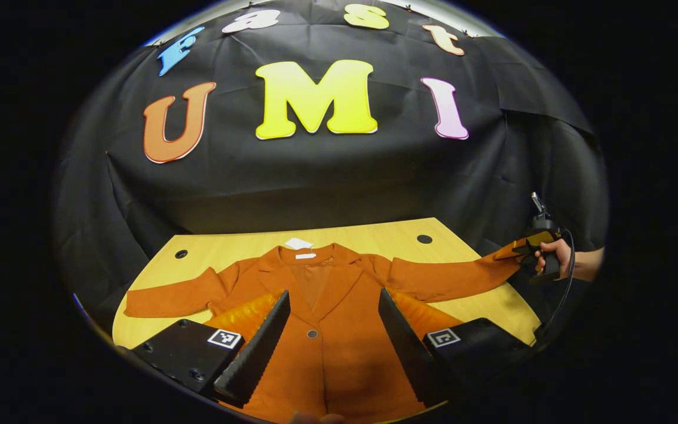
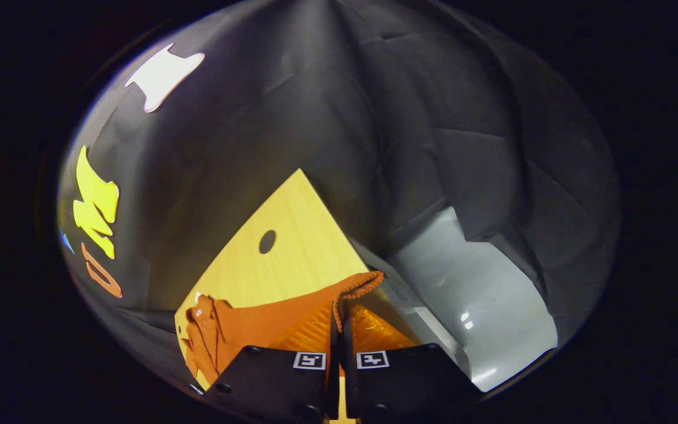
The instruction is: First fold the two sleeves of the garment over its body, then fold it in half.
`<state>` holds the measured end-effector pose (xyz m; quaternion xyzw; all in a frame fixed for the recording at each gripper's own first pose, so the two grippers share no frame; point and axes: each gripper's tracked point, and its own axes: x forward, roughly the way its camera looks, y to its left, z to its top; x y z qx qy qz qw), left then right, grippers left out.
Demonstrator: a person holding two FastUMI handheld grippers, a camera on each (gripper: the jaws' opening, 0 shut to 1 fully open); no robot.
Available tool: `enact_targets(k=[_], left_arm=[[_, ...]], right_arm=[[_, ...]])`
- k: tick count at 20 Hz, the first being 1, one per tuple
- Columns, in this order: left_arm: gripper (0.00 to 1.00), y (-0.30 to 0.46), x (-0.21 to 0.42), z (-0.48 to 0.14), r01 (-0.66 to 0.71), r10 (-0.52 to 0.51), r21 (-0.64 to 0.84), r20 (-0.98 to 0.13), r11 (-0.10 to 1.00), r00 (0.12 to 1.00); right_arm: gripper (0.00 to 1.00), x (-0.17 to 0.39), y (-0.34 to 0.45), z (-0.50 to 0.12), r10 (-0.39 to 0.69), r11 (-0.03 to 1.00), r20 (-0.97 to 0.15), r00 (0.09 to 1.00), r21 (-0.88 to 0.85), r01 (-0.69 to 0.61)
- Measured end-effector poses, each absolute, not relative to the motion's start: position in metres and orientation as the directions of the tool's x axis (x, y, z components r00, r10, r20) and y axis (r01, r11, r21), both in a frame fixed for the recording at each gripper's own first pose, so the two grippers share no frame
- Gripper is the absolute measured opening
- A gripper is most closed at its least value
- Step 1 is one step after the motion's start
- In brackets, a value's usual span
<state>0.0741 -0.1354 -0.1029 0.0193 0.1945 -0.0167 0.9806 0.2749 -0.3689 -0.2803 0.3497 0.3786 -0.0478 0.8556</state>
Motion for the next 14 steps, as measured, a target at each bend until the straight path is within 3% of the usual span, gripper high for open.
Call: enact_targets(k=[6,14], left_arm=[[0.98,-0.063,0.059,-0.095,-0.018,0.017,0.0,-0.325,1.0,0.946],[0.98,0.071,0.035,-0.092,-0.092,0.08,-0.034,-0.265,0.995,0.961]], right_arm=[[0.04,0.271,-0.305,-0.171,0.161,0.808,-0.604,0.78,0.534,0.247],[0.05,0.283,-0.109,-0.036,0.238,0.856,-0.508,0.828,0.512,0.068]])
